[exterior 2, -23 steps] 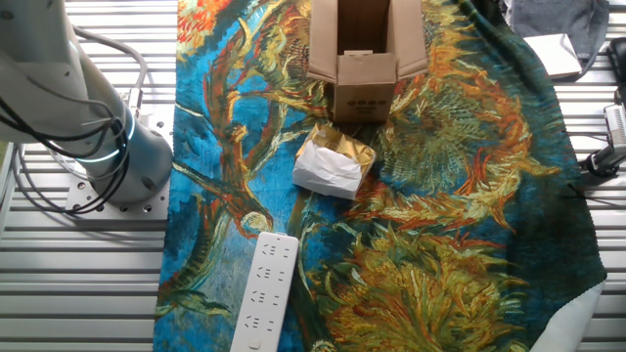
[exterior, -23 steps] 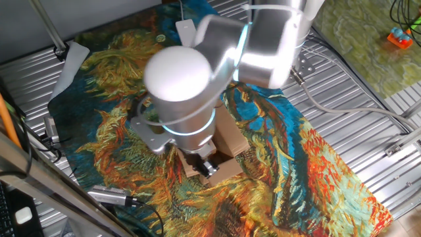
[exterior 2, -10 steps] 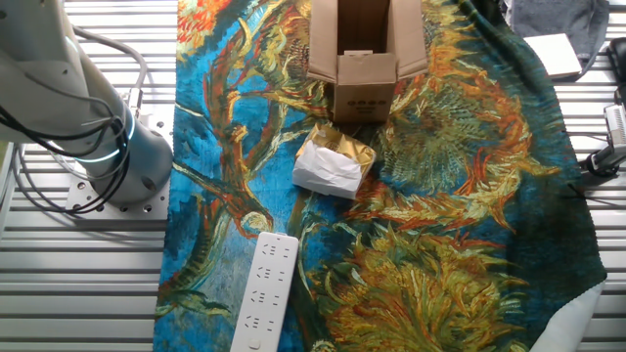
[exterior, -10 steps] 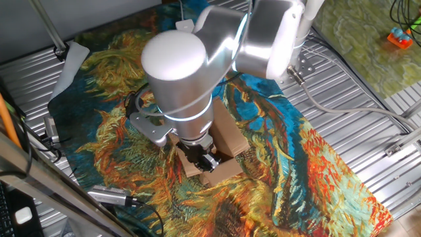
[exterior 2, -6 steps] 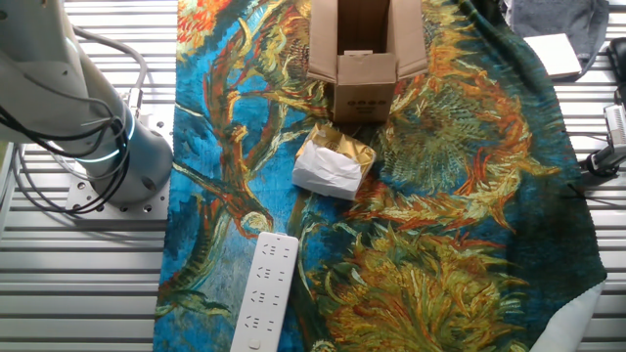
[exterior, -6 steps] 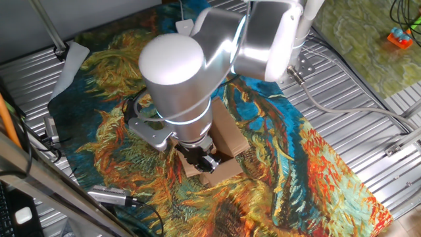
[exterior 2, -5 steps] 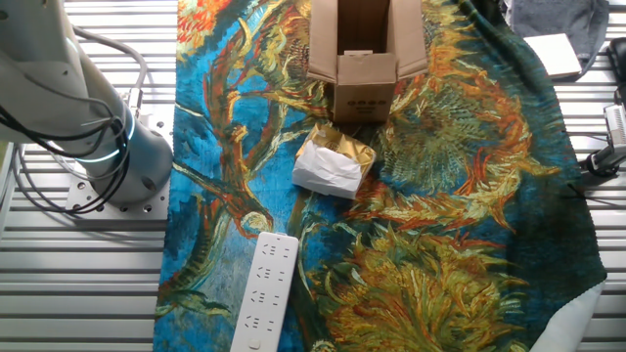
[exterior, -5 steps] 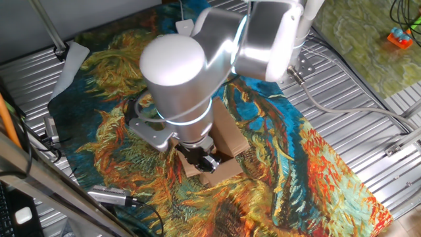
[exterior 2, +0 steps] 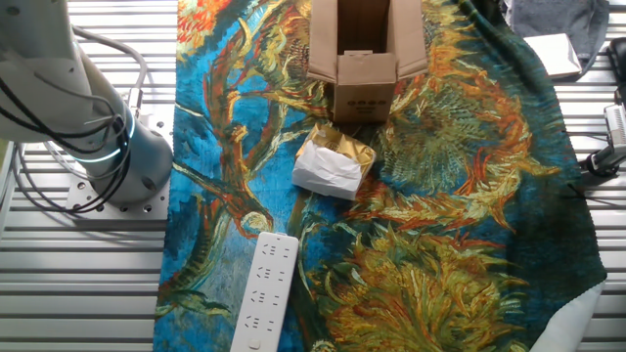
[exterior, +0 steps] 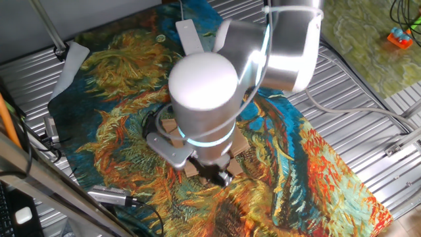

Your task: Cover the box

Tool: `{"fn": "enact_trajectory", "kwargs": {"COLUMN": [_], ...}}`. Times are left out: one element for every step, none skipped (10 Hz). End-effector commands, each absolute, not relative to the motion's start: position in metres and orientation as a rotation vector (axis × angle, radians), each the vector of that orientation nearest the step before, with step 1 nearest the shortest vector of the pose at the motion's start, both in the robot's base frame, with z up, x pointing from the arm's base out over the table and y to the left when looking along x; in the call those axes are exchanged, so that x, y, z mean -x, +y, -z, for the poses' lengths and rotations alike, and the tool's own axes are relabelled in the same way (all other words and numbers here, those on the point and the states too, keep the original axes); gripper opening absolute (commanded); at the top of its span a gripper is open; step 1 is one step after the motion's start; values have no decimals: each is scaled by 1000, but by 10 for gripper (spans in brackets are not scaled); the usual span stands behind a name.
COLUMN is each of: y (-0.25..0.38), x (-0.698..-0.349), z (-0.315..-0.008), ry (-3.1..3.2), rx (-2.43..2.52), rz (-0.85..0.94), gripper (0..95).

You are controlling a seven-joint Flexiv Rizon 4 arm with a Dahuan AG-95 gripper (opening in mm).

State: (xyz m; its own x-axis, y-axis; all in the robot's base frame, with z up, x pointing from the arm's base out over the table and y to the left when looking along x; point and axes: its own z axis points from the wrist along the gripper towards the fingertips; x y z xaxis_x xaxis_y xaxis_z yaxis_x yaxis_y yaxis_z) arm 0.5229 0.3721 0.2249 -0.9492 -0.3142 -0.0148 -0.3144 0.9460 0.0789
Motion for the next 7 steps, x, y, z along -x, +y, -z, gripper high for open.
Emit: {"fn": "enact_trajectory", "kwargs": {"y": [384, 387, 389, 389, 389, 389, 389], "x": [-527, -527, -528, -529, -529, -529, -529], "z": [-221, -218, -215, -215, -215, -214, -214], "ry": [3087, 3086, 3087, 3091, 3092, 3104, 3114], "rx": [421, 413, 412, 414, 425, 435, 457], "rz": [-179, -179, -179, -176, -164, -133, -64], "gripper": [0, 0, 0, 0, 0, 0, 0]}}
